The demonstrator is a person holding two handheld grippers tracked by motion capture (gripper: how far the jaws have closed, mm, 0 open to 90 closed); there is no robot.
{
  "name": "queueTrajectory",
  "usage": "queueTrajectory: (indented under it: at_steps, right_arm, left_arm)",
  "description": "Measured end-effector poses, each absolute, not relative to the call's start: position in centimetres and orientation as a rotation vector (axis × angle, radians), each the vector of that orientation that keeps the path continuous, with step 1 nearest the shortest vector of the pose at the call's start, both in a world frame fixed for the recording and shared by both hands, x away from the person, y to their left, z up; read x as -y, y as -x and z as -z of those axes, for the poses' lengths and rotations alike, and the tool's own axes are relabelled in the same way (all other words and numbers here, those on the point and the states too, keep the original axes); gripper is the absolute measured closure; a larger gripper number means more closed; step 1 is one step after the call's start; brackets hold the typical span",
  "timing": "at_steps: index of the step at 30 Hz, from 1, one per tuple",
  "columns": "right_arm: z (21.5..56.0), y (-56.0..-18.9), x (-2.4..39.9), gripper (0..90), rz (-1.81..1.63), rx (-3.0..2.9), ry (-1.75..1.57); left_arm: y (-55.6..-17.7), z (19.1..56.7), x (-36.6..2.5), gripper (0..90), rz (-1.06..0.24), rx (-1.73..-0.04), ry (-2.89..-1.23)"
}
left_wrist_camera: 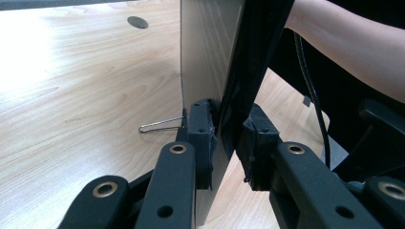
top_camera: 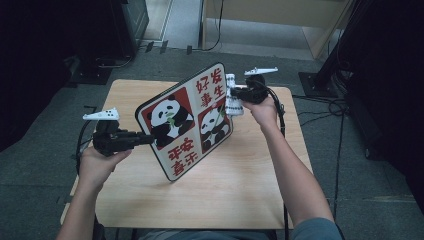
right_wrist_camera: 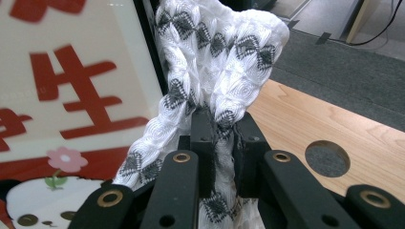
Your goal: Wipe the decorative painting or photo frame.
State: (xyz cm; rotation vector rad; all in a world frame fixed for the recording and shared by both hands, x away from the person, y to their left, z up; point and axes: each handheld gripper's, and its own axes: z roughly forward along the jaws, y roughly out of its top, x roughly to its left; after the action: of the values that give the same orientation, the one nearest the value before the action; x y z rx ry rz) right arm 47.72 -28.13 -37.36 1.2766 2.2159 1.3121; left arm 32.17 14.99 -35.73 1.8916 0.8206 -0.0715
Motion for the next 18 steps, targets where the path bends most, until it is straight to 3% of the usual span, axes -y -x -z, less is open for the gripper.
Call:
queueTrajectory:
  at_steps: [18]
  right_arm:
    - [40.1,-47.0,28.6,82.8,-1.296,-2.218,-1.325]
  left_arm:
    - [-32.1,35.8,-14.9,76.8,0.070,-0.821,-1.888]
